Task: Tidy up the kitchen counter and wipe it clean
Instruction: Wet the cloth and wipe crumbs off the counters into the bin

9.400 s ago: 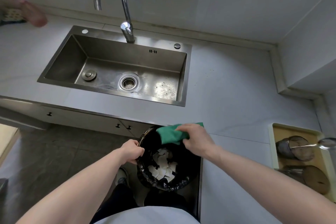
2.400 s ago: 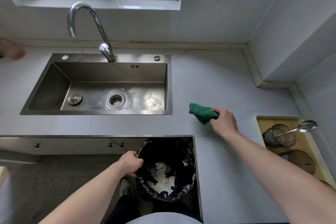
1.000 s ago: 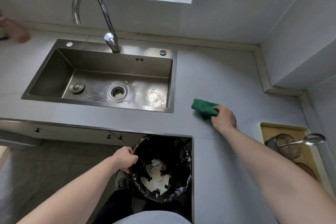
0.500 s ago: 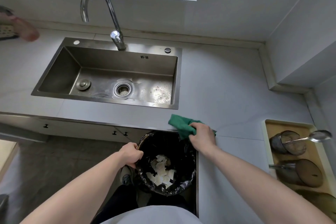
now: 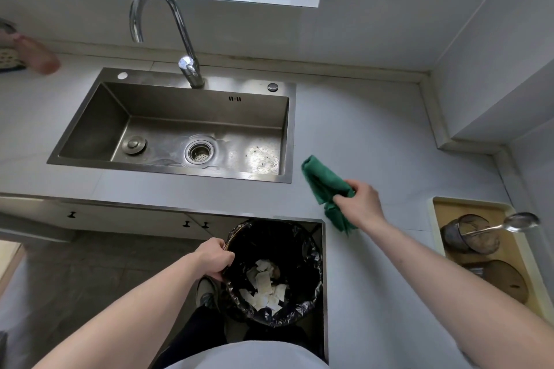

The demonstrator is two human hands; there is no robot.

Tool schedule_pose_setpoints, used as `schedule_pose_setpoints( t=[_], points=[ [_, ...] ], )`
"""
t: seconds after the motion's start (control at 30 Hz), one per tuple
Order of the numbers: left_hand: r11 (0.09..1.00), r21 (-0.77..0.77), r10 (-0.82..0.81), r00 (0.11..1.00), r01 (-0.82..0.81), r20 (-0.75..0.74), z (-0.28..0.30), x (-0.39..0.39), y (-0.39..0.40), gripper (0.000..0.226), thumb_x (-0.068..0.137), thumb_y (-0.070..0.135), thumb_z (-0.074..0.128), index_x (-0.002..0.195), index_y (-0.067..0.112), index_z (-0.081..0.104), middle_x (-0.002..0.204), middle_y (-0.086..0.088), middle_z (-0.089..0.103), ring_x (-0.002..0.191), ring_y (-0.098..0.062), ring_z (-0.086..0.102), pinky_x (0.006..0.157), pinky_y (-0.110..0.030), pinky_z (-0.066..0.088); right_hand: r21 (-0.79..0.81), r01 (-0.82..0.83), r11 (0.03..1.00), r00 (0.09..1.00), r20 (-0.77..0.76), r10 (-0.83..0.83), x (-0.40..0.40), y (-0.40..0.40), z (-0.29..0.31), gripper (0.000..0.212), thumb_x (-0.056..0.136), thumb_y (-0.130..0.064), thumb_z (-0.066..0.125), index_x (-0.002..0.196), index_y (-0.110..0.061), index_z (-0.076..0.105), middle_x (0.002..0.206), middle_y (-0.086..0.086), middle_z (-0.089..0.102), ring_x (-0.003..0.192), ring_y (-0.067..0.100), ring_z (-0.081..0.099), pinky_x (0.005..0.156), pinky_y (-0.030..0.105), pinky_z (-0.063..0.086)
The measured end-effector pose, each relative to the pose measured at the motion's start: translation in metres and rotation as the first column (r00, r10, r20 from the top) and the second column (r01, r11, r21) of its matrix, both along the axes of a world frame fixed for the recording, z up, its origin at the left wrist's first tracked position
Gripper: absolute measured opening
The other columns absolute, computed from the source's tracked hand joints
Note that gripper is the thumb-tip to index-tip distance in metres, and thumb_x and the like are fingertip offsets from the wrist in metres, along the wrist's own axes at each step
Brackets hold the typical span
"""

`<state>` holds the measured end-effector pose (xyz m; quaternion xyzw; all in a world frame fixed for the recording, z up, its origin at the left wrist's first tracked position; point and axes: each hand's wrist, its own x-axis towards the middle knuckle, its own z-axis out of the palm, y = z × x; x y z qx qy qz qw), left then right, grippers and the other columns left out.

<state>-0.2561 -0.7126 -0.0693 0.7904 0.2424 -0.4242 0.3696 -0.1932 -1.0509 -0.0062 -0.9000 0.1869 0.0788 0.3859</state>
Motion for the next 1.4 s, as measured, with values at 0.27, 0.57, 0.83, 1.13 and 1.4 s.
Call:
schedule_pose_setpoints(
  t=[0.27, 0.57, 0.83, 1.13, 1.4],
  points=[
    [1.000, -0.012, 0.021, 1.000, -0.022, -0.015, -0.007, 0.004, 0.002, 0.018, 0.077, 0.008, 0.059, 0.094, 0.004, 0.062, 0.103, -0.017, 0.070, 0.076, -0.031, 0.078, 0.067, -0.040, 0.066, -0.211, 0.119, 0.970, 0.992, 0.071, -0.106, 0.045, -0.058, -0.015, 0.028, 0.080, -0.014, 0.063, 0.104, -0.026, 0.071, 0.088, 0.000, 0.069, 0.085, 0.029, 0.060, 0.071, 0.032, 0.048],
    [1.000, -0.008, 0.016, 0.999, -0.016, -0.040, -0.008, 0.015, 0.004, 0.012, 0.075, 0.009, 0.058, 0.087, 0.008, 0.054, 0.103, -0.018, 0.068, 0.079, -0.033, 0.077, 0.067, -0.041, 0.066, -0.419, -0.204, 0.885, 0.970, -0.207, 0.125, 0.059, -0.045, -0.067, 0.059, 0.087, -0.009, 0.064, 0.142, -0.025, 0.052, 0.142, 0.001, 0.045, 0.125, 0.031, 0.042, 0.101, 0.038, 0.044],
    [0.999, 0.036, -0.022, 0.999, 0.024, -0.048, -0.011, 0.021, 0.008, 0.012, 0.075, 0.011, 0.059, 0.082, 0.011, 0.050, 0.090, -0.016, 0.068, 0.075, -0.036, 0.077, 0.067, -0.047, 0.065, -0.375, 0.025, 0.927, 0.997, 0.078, 0.005, 0.149, -0.064, -0.041, 0.044, 0.080, -0.007, 0.063, 0.119, -0.026, 0.069, 0.120, 0.006, 0.066, 0.111, 0.036, 0.059, 0.089, 0.037, 0.051],
    [0.998, 0.046, -0.035, 0.998, 0.037, -0.062, -0.016, 0.025, 0.005, 0.014, 0.072, 0.017, 0.060, 0.081, 0.013, 0.051, 0.084, -0.013, 0.068, 0.072, -0.036, 0.077, 0.067, -0.046, 0.065, -0.375, 0.098, 0.922, 0.985, 0.171, -0.035, 0.264, -0.046, -0.030, 0.055, 0.082, -0.002, 0.052, 0.124, -0.032, 0.070, 0.118, 0.005, 0.070, 0.117, 0.034, 0.056, 0.094, 0.036, 0.050],
    [0.997, 0.067, -0.042, 0.999, 0.044, -0.031, -0.025, 0.026, 0.008, 0.011, 0.075, 0.019, 0.058, 0.078, 0.014, 0.049, 0.075, -0.007, 0.065, 0.067, -0.031, 0.075, 0.066, -0.043, 0.065, -0.473, -0.213, 0.855, 0.976, -0.066, 0.206, 0.273, 0.006, -0.088, 0.061, 0.091, -0.005, 0.057, 0.148, -0.025, 0.051, 0.152, 0.002, 0.046, 0.128, 0.036, 0.045, 0.110, 0.035, 0.038]
  ],
)
